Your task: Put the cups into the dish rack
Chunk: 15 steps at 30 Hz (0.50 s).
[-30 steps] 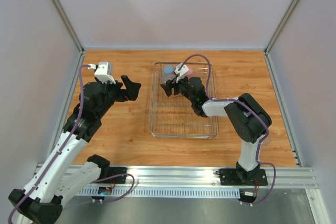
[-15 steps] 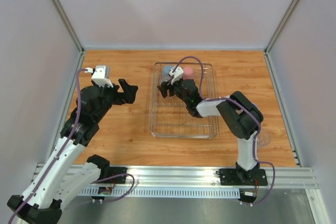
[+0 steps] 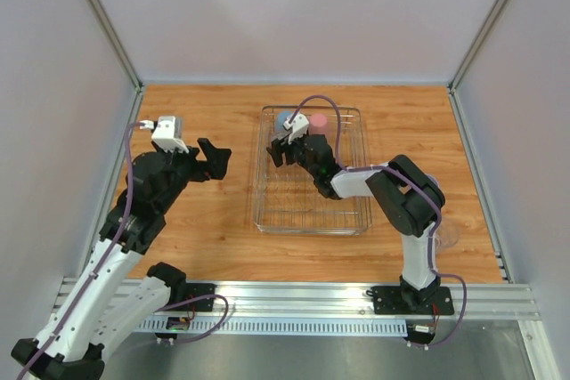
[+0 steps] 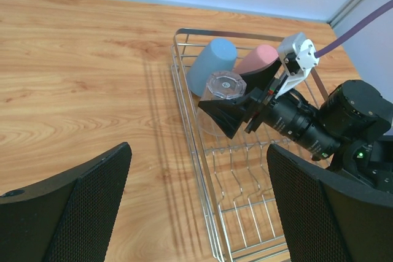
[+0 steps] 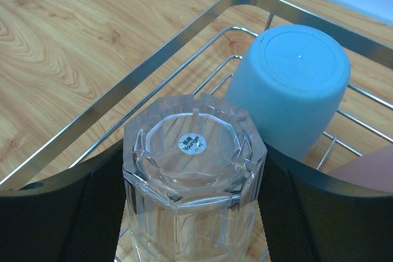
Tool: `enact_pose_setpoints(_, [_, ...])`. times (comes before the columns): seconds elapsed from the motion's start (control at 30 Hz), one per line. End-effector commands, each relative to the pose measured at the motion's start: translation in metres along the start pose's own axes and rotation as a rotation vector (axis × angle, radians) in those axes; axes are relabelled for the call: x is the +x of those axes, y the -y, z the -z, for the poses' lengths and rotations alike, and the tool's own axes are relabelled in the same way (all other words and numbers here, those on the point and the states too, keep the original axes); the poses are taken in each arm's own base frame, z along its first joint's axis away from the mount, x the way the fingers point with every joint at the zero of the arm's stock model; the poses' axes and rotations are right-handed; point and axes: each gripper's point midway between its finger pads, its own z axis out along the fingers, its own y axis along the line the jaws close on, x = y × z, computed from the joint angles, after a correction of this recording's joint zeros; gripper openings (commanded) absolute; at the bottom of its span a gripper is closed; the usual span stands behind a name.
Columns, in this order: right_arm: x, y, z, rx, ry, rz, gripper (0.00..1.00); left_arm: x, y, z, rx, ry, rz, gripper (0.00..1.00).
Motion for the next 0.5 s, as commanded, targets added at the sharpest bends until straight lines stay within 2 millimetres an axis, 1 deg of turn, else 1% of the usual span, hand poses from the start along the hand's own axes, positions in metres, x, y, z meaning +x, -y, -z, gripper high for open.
enact_pose_setpoints(0.0, [-0.0301,-0.0019,-0.0060,0.007,0.067,0.011,0.66,-0.0032,-0.0023,0.0033,-0.006,0.019,-0.011,1.00])
enact_pose_setpoints(0.1, [-0.0298,-0.0018,-0.0041,0.007,0.062,0.011,0.70,-0.0024,-0.0018,0.0039,-0.002,0.020,-0.003,1.00])
enact_pose_setpoints(0.17, [-0.0283,-0.0010,-0.0038,0.009,0.057,0.009,0.75,-0.0013,-0.0018,0.0045,-0.001,0.019,0.001,1.00])
enact_pose_setpoints(0.3, [-0.0289,-0.0016,-0.0045,0.009,0.062,0.009,0.78,-0.0004,-0.0007,0.0044,0.006,0.020,0.009,1.00])
enact_pose_setpoints(0.43, [-0.0328,-0.0001,-0.0029,0.018,0.064,0.010,0.84,-0.0014,0.0000,0.0043,0.009,0.023,0.008,1.00])
enact_pose_setpoints(0.47, [-0.0311,-0.0009,-0.0019,0.019,0.057,-0.017,0.84,-0.0024,0.0004,0.0044,0.010,0.026,0.010,1.00])
